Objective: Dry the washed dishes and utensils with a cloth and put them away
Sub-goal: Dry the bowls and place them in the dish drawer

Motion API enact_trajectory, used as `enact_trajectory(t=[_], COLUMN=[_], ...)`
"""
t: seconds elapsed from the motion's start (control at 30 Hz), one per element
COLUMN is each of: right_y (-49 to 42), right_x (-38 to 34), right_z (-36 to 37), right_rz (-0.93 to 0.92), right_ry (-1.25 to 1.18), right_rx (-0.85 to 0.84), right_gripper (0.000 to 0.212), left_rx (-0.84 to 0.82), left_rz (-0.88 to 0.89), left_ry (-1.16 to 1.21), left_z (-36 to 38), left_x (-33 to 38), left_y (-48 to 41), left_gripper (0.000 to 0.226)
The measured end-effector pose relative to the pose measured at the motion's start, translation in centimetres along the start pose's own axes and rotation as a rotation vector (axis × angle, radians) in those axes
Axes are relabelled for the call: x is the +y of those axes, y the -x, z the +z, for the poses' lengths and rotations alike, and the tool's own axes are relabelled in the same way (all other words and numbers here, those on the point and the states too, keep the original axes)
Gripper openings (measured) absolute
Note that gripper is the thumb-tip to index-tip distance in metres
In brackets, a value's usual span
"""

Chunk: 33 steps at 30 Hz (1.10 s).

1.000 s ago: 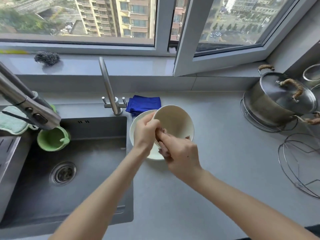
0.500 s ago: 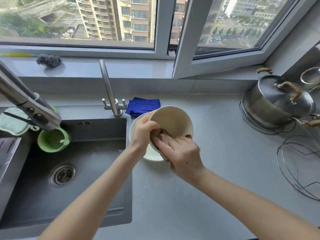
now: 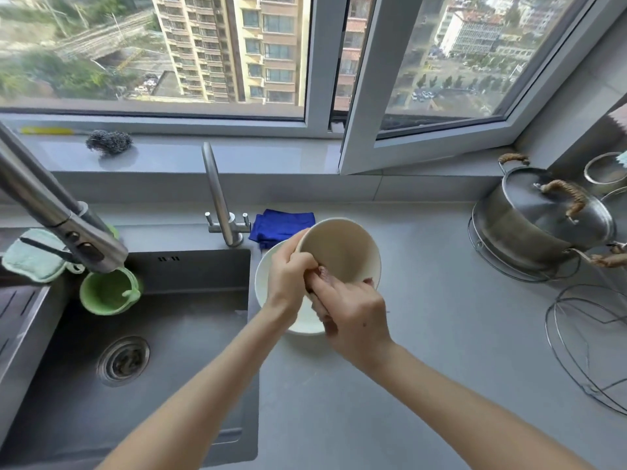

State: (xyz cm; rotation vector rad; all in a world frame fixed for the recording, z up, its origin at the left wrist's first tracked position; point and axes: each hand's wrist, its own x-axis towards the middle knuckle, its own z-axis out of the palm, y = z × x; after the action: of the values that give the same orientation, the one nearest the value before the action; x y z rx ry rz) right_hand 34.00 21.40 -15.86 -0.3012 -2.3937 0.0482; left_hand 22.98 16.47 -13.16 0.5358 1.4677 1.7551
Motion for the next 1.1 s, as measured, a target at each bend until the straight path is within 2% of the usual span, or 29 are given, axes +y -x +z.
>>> enact_trajectory(t=[0.07,0.17,0.2,0.27,0.33,0.4,0.47,0.57,0.63,0.7,0.73,0.77,0.83,0.9,0.97,1.0,1.03,1.07,1.1], right_y=[0.5,0.3,-0.2,-1.2,-2.5,-3.8,-4.9,-5.7,-5.8,-5.7,-5.6,-5.5,-5.4,-5.2,-4.6,-3.9,-3.3,-2.5,-1.9], right_x=[1.4,4.2,4.6,4.8,4.2,4.5,5.7,7.6,8.4,8.6,8.6,8.6,8.6,8.5,7.2,6.0,4.4,3.0,1.6], right_z=[-0.8,-2.8,-3.2,-3.9,-5.1,-6.8,-8.8,-10.1,-10.2,-9.9,-9.6,-9.3,-8.7,-8.9,-9.4,-9.3,-8.9,-8.0,-6.6], right_rz=[-0.190,-0.512,-0.546,-0.506,-0.306,0.119,0.507,0.684,0.729,0.766,0.809,0.862,0.955,1.027,1.006,0.922,0.794,0.661,0.530], right_ry=[-0.037,-0.052,-0.046,-0.081,-0.235,-0.575,-0.945,-1.248,-1.452,-1.596,-1.596,-1.553,-1.393,-1.266,-1.106,-0.989,-0.853,-0.694,-0.522], right_rx=[-0.074,-0.215,-0.265,-0.364,-0.493,-0.649,-0.833,-0.932,-0.955,-0.929,-0.860,-0.754,-0.483,-0.218,-0.026,0.003,-0.036,-0.135,-0.245], right_gripper=[0.041,0.039,0.039,0.042,0.045,0.041,0.036,0.035,0.040,0.048,0.049,0.047,0.045,0.045,0.042,0.044,0.049,0.055,0.061], left_rx=[-0.095,-0.467,-0.553,-0.616,-0.623,-0.572,-0.548,-0.712,-0.825,-0.902,-0.933,-0.930,-0.855,-0.702,-0.566,-0.511,-0.474,-0.437,-0.401], left_rz=[-0.114,-0.244,-0.300,-0.429,-0.442,-0.261,-0.065,0.017,-0.062,-0.149,-0.192,-0.207,-0.220,-0.270,-0.307,-0.318,-0.298,-0.278,-0.254], left_ry=[-0.134,-0.459,-0.481,-0.416,-0.384,-0.487,-0.494,-0.553,-0.514,-0.441,-0.413,-0.400,-0.341,-0.248,-0.139,-0.096,-0.067,-0.049,-0.053], left_z=[-1.5,-2.9,-2.9,-3.0,-3.5,-3.8,-4.1,-4.1,-3.6,-3.0,-2.8,-2.6,-2.3,-2.2,-2.3,-2.2,-2.2,-1.9,-1.8], left_x=[1.1,3.5,4.5,5.8,5.7,5.2,5.5,5.9,6.5,7.0,7.2,7.0,5.9,4.5,3.2,3.1,2.8,2.8,2.6], left_y=[-0.9,-2.2,-2.4,-2.8,-3.3,-3.4,-2.8,-2.1,-2.3,-2.7,-2.9,-3.0,-2.5,-1.9,-1.7,-1.6,-1.7,-1.7,-1.8], left_gripper=[0.038,0.039,0.035,0.026,0.033,0.045,0.040,0.033,0.027,0.040,0.046,0.040,0.009,0.012,0.026,0.031,0.027,0.018,0.023])
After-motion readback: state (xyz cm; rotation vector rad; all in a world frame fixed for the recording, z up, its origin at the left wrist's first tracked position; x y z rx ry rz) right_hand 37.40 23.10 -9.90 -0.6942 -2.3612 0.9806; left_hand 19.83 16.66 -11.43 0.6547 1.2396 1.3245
